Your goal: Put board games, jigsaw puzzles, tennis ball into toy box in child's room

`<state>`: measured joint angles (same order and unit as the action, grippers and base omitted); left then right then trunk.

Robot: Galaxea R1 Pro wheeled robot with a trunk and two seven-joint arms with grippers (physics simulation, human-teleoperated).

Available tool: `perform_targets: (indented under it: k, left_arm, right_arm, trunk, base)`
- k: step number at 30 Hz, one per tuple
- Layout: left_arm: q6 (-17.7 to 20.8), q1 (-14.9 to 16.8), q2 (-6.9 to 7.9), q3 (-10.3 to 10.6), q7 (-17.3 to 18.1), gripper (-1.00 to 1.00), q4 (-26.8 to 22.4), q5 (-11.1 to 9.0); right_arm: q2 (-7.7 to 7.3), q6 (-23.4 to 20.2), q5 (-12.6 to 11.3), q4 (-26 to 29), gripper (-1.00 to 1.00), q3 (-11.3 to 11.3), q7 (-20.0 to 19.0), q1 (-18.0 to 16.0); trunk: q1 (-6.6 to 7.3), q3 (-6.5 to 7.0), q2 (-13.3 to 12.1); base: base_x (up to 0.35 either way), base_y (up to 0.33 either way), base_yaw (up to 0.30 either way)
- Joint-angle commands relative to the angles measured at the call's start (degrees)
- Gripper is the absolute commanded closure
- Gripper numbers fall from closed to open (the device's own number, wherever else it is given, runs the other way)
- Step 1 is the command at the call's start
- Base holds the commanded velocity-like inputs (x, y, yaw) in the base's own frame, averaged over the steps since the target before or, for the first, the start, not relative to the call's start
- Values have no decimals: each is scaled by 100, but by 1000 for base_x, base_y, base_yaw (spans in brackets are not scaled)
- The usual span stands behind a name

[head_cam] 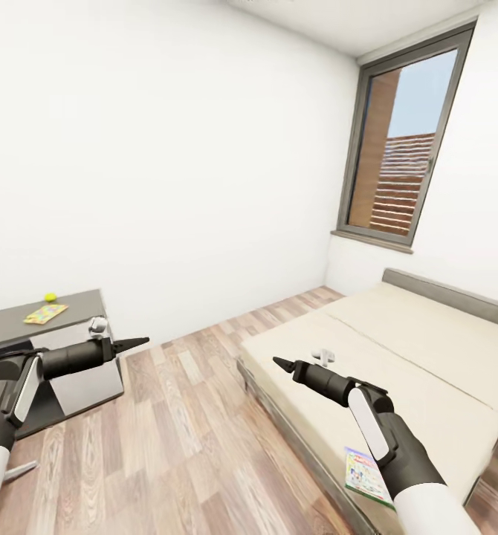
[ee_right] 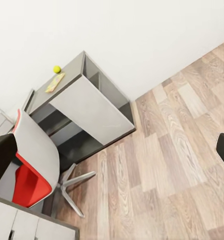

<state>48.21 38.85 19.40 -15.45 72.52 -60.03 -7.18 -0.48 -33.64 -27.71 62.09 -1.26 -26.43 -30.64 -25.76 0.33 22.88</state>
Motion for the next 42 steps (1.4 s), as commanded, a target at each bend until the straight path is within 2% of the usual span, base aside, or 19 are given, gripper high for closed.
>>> perform_targets:
  k: [1,19,28,32,42]
  left_arm:
    - [48,0,2,-2,8,-100,0,-19]
    - [48,0,2,7,8,-100,0,-21]
    - [41,0,8,-7,29,-100,0,-21]
    - [43,0,-13,31,21,-100,0,-21]
    - [47,0,-33,69,18,-100,0,-20]
  right_arm:
    - [-3,-29,-32,-1,-100,-6,6,-3]
    - [-37,-29,-72,-12,-100,2,6,-3]
    - [24,-20,-44,-80,-100,1,12,-3]
    - [-12,-37,-77,-70,-100,19,-15,-3]
    - [-44,-23,-90,-201,-100,394,-57,67]
  trunk:
    - [-2,1,4]
    - [-2,71,4]
    - [-2,106,4]
    - [-2,123,4]
    - [-2,168,4]
  base:
    - [0,135,-255]
    - [0,29,-255]
    - [0,0,-255]
    - [0,0,-255]
    - [0,0,-255]
